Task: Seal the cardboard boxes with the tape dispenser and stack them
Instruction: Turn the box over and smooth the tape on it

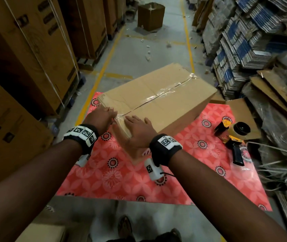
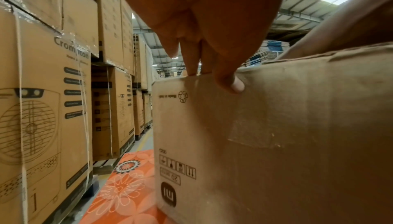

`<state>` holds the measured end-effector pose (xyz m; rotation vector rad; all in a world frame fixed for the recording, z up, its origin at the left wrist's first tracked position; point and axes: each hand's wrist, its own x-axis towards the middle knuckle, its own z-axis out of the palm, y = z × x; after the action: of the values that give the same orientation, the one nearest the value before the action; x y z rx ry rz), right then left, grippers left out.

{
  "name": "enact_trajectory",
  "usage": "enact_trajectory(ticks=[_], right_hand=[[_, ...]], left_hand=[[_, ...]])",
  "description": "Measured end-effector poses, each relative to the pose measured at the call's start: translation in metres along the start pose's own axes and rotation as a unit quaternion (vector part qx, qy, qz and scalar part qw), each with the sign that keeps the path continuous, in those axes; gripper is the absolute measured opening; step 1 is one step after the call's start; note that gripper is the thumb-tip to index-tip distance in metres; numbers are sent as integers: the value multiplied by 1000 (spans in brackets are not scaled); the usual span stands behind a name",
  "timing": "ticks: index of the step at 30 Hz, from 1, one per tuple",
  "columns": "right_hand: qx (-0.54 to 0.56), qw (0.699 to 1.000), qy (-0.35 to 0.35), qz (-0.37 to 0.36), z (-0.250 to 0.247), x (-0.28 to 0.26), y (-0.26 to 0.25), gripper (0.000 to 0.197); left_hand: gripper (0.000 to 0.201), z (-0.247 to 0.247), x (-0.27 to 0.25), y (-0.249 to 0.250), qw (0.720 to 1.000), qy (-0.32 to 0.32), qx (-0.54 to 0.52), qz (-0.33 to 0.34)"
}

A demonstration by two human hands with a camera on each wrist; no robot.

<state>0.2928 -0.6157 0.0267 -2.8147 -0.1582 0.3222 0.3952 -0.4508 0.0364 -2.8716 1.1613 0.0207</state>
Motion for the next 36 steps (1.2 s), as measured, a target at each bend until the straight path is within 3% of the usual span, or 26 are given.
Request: enact_trajectory(ticks=[7, 17, 25, 29, 33, 36], right_hand=[[5, 997, -62, -43, -13, -63, 48, 93], [69, 997, -18, -18, -20, -169, 152, 91], [103, 991, 90, 7, -8, -240, 219, 81], [100, 982, 159, 26, 12, -245, 214, 59], [97, 959, 257, 72, 31, -237, 197, 47], [85, 953, 276, 95, 36, -236, 188, 48]], left_hand=[[31, -3, -32, 59, 1000, -18, 19, -16], [27, -18, -50, 198, 996, -2, -78, -32], [19, -9, -55, 295, 973, 63, -222, -23], [44, -3, -47, 305, 980, 62, -187, -41], [43, 2, -40, 300, 975, 70, -202, -53], [43, 8, -38, 291, 972, 68, -219, -43]])
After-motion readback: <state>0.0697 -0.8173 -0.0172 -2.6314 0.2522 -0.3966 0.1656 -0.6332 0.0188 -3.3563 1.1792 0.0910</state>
